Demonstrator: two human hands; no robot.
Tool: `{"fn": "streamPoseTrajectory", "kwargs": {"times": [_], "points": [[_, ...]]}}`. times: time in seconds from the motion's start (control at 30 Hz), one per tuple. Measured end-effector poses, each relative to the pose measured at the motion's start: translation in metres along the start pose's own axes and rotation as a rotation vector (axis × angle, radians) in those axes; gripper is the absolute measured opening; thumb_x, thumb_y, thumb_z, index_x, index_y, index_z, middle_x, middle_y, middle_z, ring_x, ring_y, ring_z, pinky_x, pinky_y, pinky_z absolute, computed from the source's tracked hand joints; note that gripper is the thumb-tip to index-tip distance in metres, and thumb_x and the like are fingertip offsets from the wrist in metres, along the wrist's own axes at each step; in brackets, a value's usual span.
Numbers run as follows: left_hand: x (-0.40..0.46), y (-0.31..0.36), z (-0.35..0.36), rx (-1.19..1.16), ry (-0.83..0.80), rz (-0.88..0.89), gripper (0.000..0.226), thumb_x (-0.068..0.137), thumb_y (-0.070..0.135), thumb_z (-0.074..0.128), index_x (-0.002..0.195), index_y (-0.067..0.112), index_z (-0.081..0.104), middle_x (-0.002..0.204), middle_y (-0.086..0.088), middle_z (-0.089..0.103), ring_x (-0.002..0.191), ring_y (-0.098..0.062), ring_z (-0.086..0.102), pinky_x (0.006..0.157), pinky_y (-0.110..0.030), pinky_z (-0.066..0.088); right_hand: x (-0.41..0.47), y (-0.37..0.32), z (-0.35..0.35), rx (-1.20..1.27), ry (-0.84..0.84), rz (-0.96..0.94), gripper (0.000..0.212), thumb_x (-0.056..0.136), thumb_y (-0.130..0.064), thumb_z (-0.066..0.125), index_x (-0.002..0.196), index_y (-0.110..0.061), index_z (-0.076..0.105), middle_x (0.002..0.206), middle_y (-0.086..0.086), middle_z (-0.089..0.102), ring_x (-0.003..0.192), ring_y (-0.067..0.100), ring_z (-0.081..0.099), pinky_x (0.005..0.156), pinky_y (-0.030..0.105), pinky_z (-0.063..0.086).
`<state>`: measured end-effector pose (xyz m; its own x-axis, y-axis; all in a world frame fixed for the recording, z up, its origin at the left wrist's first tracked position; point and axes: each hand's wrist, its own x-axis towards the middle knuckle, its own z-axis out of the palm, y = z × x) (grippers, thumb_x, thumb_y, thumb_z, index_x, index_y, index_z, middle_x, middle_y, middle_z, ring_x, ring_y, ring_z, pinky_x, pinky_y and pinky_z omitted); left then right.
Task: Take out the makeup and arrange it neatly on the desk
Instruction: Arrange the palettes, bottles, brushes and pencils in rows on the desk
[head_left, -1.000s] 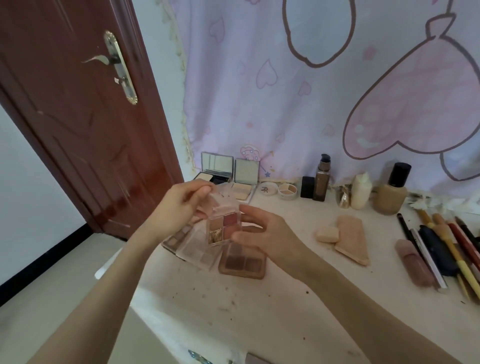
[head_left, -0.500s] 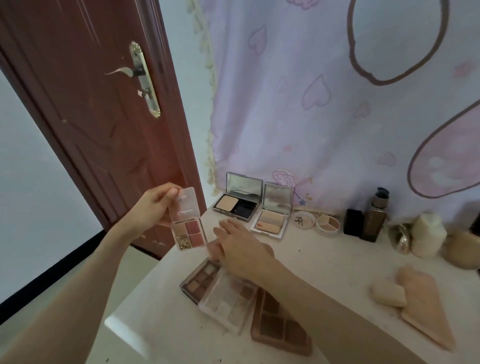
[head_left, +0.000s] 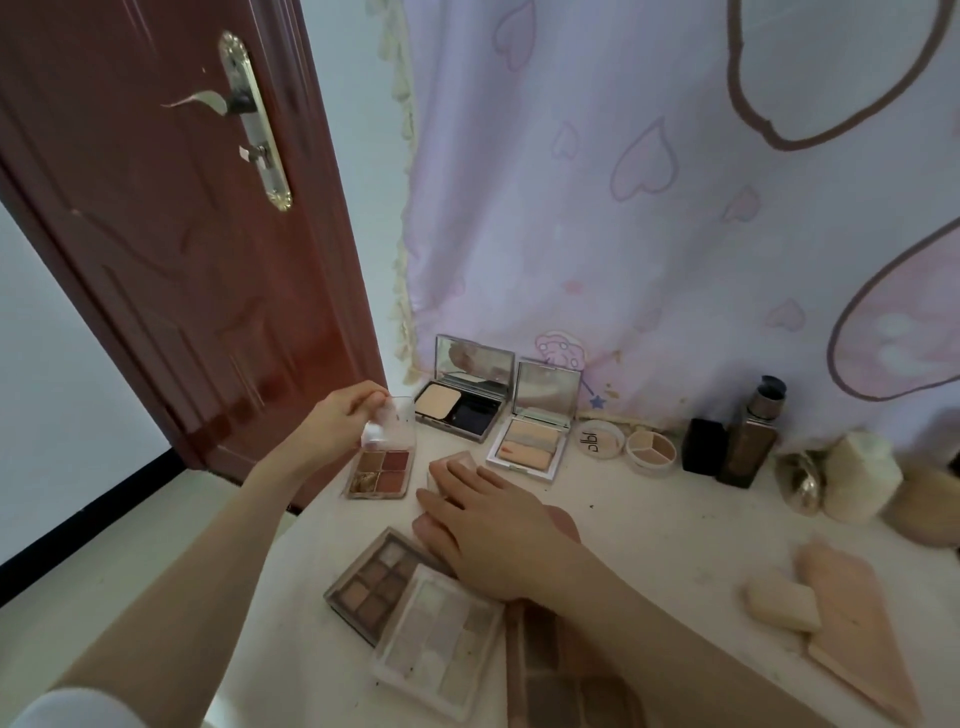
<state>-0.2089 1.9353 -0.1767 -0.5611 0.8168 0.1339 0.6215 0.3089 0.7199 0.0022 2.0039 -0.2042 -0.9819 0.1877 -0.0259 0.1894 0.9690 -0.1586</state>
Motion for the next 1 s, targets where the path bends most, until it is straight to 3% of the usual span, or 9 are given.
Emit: {"fn": "streamPoseTrajectory", "kwargs": {"times": [0.1,0.3,0.47,0.6,0.7,0.77,0.87,1.0], "points": [[-0.001,0.005,0.009,-0.022,0.008,0.015,0.024,0.099,0.019,0.04,0.091,0.017,0.062,0.082,0.002,0.061,0.063,-0.008,0.049,0.058,-0.023,0.04,-0.015,0.004,-0.002,-0.004,-0.018,-0.02,0.053,0.1,-0.045,0.013,0.149,-0.023,0.014,0.158,0.002,-0.002,0.145,0.014,-0.006,0.115,0.032,-0.004],[0.006,0.02,0.022,-0.071,0.01,0.017,0.021,0.097,0.013,0.044,0.095,0.01,0.065,0.084,-0.003,0.059,0.069,-0.015,0.052,0.061,-0.022,0.042,-0.041,0.014,-0.005,-0.002,-0.011,-0.028,0.053,0.1,-0.047,0.014,0.149,-0.026,0.015,0.158,-0.003,-0.002,0.145,0.01,-0.005,0.114,0.026,-0.006],[0.018,0.023,0.016,-0.086,-0.022,0.009,0.028,0.096,0.007,0.045,0.085,0.019,0.067,0.079,0.004,0.059,0.073,-0.015,0.052,0.07,-0.027,0.048,-0.05,0.02,-0.006,0.017,0.003,-0.017,0.053,0.099,-0.048,0.015,0.148,-0.028,0.018,0.158,-0.005,0.0,0.144,0.009,-0.005,0.111,0.021,-0.009],[0.017,0.021,0.02,-0.049,0.001,-0.001,0.02,0.095,0.02,0.049,0.111,0.027,0.059,0.104,-0.003,0.06,0.087,-0.016,0.057,0.082,-0.034,0.052,-0.05,0.019,-0.006,0.023,0.015,-0.009,0.052,0.099,-0.048,0.016,0.148,-0.029,0.019,0.158,-0.006,0.001,0.145,0.008,-0.004,0.111,0.022,-0.008],[0.009,0.018,0.028,0.012,0.086,-0.07,0.05,0.092,0.029,0.054,0.137,0.018,0.037,0.125,-0.009,0.049,0.106,-0.019,0.051,0.092,-0.034,0.044,-0.05,0.019,-0.007,0.018,0.011,-0.006,0.052,0.099,-0.048,0.016,0.148,-0.029,0.019,0.158,-0.006,0.001,0.145,0.009,-0.003,0.111,0.022,-0.008],[-0.002,0.015,0.031,0.027,0.149,-0.164,0.066,0.088,0.038,0.058,0.142,0.015,0.028,0.135,-0.01,0.042,0.115,-0.022,0.047,0.097,-0.037,0.041,-0.05,0.019,-0.006,0.018,0.016,-0.005,0.052,0.099,-0.048,0.017,0.148,-0.028,0.02,0.158,-0.006,0.001,0.145,0.009,-0.002,0.111,0.022,-0.008],[-0.023,0.012,0.038,0.091,0.068,-0.261,0.09,0.076,0.049,0.067,0.144,0.015,0.018,0.14,-0.012,0.039,0.129,-0.031,0.034,0.105,-0.048,0.034,-0.05,0.018,-0.006,0.025,0.025,0.003,0.052,0.099,-0.049,0.018,0.147,-0.029,0.022,0.158,-0.006,0.003,0.145,0.009,-0.001,0.112,0.022,-0.006],[-0.039,0.015,0.048,0.323,0.017,-0.226,0.099,0.073,0.052,0.069,0.146,0.02,0.011,0.143,-0.01,0.035,0.131,-0.033,0.026,0.105,-0.047,0.025,-0.051,0.017,-0.005,0.022,0.029,0.015,0.053,0.099,-0.05,0.018,0.147,-0.029,0.022,0.158,-0.007,0.003,0.145,0.008,0.0,0.112,0.022,-0.004]]}}
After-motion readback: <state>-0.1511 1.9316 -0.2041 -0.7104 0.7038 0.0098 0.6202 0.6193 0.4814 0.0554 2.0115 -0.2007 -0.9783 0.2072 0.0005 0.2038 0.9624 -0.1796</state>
